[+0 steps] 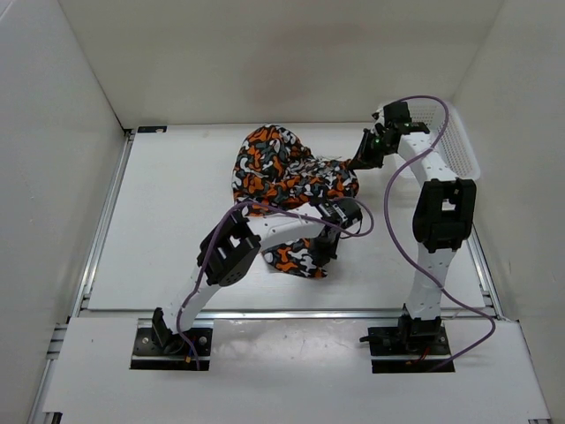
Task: Fold and stack the shorts
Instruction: Flatten the shorts out, then fold the shorts
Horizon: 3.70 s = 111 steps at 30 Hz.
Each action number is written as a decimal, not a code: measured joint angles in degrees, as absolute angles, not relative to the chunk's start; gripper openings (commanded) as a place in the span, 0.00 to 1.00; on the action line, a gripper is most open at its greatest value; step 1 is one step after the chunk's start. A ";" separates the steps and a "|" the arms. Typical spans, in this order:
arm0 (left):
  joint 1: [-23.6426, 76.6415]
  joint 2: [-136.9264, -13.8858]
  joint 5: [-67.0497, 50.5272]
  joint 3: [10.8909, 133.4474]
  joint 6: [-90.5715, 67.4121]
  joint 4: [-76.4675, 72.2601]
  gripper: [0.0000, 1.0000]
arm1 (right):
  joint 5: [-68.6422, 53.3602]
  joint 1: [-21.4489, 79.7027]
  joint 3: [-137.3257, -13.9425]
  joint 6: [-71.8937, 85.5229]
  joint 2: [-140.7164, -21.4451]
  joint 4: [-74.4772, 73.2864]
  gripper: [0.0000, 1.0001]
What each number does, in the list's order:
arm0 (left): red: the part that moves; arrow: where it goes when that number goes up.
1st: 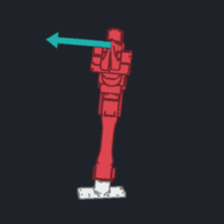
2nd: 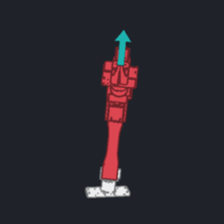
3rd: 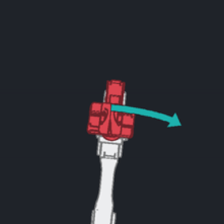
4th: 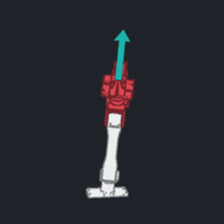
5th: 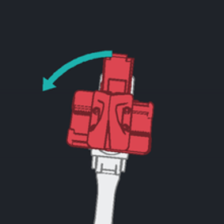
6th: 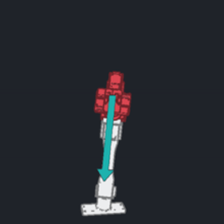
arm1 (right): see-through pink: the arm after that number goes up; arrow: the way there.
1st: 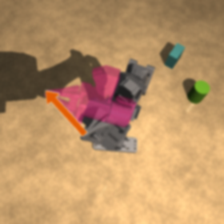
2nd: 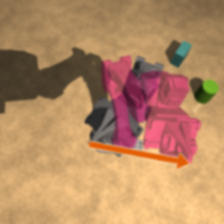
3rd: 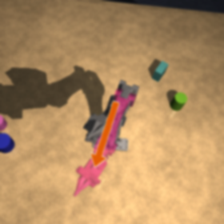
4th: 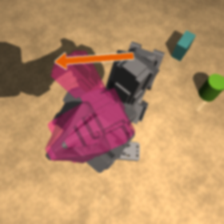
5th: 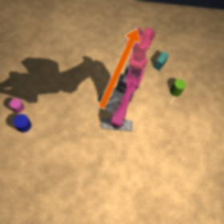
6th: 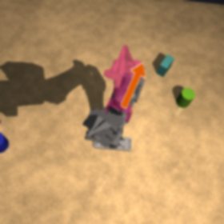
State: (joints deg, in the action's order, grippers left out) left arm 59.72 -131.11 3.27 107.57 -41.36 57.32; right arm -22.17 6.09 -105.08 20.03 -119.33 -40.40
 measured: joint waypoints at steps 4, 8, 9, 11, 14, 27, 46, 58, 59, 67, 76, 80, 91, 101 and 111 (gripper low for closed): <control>58.83 -127.20 9.08 103.77 -40.77 62.50 0.10 | -22.72 5.28 -105.80 20.84 -119.26 -40.77 0.00; 51.72 -118.13 14.26 101.62 -37.17 68.55 0.10 | -23.90 4.86 -112.51 22.28 -120.31 -42.39 0.00; 48.38 -115.57 15.51 102.98 -35.79 69.54 0.10 | -24.43 4.84 -115.46 22.85 -120.92 -42.28 0.00; 40.80 -111.96 17.96 108.44 -33.15 70.76 0.10 | -25.74 4.84 -122.65 24.25 -122.39 -42.46 0.00; 29.41 -110.78 22.09 124.40 -29.54 72.03 0.10 | -29.04 4.86 -131.85 27.18 -123.63 -41.32 0.00; 23.83 -78.98 27.11 106.04 -30.09 68.60 0.12 | -25.87 5.19 -84.40 31.05 -85.08 -30.59 0.00; 22.98 -71.22 4.16 59.72 -47.40 58.96 0.83 | -7.40 5.21 -47.90 34.61 -56.12 -39.00 0.38; 18.04 -75.05 -4.73 44.75 -56.90 50.37 0.93 | -11.40 5.21 -35.44 38.46 -42.78 -42.54 0.67; 16.86 -75.59 -5.02 43.79 -57.17 49.36 0.92 | -11.53 5.21 -35.44 38.59 -42.76 -42.57 0.67; 14.00 -82.48 -5.17 42.28 -58.15 44.80 0.80 | -11.90 5.21 -35.44 38.85 -43.46 -43.16 0.67; 14.09 -86.35 -3.49 45.87 -58.06 43.83 0.10 | -12.93 5.19 -32.62 42.35 -45.93 -40.29 0.67; 14.22 -86.37 -3.31 48.05 -57.41 43.31 0.10 | -13.32 5.21 -31.07 44.36 -51.05 -35.73 0.62; 15.11 -86.37 -3.22 49.39 -56.60 43.29 0.10 | -13.28 5.21 -30.96 44.34 -70.94 -20.95 0.57; 15.11 -87.02 -1.21 62.57 -53.52 49.52 0.10 | -12.29 5.80 -43.29 41.71 -83.57 -20.18 0.00; 10.96 -91.85 7.33 125.54 -44.91 63.94 0.10 | -10.72 6.15 -104.99 29.63 -83.46 -35.57 0.00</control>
